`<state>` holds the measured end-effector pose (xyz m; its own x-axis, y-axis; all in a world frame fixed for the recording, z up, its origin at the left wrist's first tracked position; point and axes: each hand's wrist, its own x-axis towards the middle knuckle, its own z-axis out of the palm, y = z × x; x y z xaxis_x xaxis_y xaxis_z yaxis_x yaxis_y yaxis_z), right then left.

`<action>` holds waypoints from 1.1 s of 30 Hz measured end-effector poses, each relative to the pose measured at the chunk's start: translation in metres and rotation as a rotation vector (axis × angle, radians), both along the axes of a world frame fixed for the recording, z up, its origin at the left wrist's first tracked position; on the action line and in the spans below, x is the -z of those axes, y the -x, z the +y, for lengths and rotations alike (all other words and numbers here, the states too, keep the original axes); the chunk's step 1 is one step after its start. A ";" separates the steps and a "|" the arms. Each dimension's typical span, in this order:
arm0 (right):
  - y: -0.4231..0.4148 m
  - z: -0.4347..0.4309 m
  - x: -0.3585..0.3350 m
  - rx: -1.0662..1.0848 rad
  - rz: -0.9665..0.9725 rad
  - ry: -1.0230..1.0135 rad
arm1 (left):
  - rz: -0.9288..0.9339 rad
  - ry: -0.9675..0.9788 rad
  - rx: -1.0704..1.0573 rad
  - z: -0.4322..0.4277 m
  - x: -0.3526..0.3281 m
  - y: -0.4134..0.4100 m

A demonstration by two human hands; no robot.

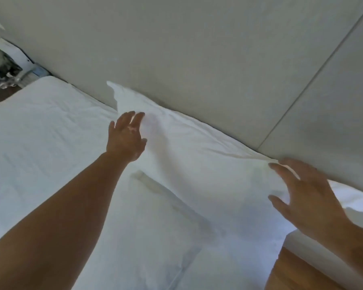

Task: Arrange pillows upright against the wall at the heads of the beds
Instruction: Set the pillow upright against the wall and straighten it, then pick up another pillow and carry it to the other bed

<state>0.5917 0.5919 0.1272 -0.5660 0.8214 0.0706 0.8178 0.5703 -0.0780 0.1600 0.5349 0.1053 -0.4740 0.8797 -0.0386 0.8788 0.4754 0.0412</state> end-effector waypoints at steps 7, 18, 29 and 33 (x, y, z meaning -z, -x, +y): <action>0.074 -0.086 0.047 -0.442 0.063 0.233 | -0.371 0.085 -0.523 -0.239 0.084 -0.039; 0.267 -0.197 0.109 -0.992 -0.297 0.433 | -0.556 -0.206 -1.182 -0.413 0.146 -0.214; 0.391 -0.275 0.150 -1.212 -0.419 0.384 | -0.822 -0.745 -2.032 -0.390 0.161 -0.256; 0.435 -0.289 0.172 -1.176 -0.479 0.447 | -0.978 -1.039 -2.239 -0.370 0.168 -0.249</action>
<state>0.1568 0.3032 -0.0445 -0.8391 -0.2641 -0.4756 -0.1363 0.9484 -0.2862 0.4091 0.1652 -0.0627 -0.3206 -0.5815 -0.7477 -0.8212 -0.2227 0.5253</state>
